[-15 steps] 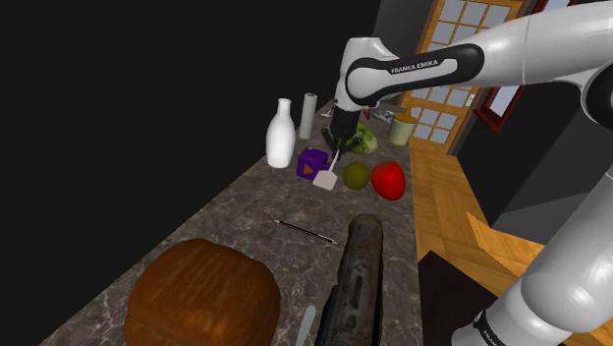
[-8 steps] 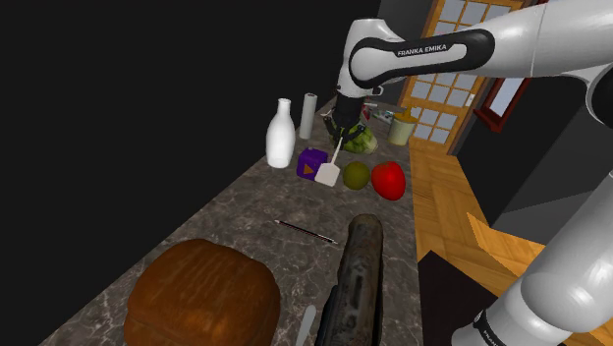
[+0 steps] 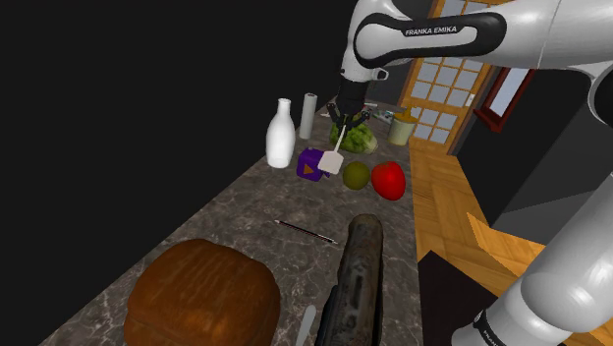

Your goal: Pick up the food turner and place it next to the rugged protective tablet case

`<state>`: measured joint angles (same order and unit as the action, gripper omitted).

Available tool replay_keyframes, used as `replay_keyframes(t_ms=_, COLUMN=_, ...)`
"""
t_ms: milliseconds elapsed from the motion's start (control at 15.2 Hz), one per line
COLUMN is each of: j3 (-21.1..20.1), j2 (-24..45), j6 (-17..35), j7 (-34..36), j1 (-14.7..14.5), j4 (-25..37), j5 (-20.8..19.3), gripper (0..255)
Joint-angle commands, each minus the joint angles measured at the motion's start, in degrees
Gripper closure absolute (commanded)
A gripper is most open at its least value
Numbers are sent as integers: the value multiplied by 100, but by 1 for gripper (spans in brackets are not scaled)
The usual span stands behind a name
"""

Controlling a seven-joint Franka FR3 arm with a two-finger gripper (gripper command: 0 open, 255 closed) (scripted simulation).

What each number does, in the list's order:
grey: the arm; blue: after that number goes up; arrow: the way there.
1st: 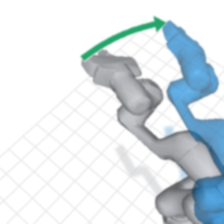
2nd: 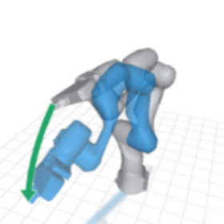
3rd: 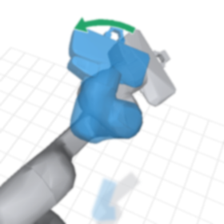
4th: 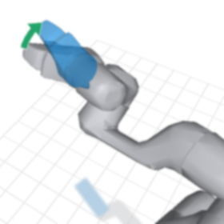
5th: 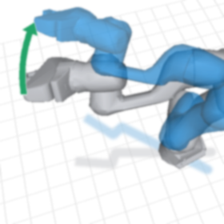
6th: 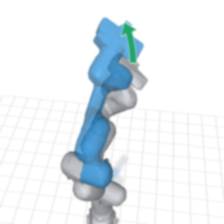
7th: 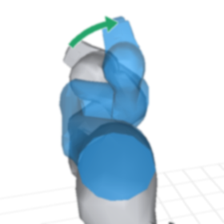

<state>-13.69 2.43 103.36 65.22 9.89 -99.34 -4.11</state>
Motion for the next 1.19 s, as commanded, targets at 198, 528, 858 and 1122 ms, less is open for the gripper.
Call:
replay_keyframes(t_ms=198, j3=-12, j2=26, j6=-401, j7=-3, j1=-14, j4=424, j5=-1, gripper=255)
replay_keyframes(t_ms=528, j3=-19, j2=84, j6=-803, j7=-15, j1=-24, j4=882, j5=-12, gripper=255)
replay_keyframes(t_ms=858, j3=-29, j2=184, j6=-1221, j7=-21, j1=-40, j4=1396, j5=-36, gripper=255)
replay_keyframes(t_ms=1122, j3=-40, j2=297, j6=-1571, j7=-22, j1=-59, j4=1856, j5=-65, gripper=255)
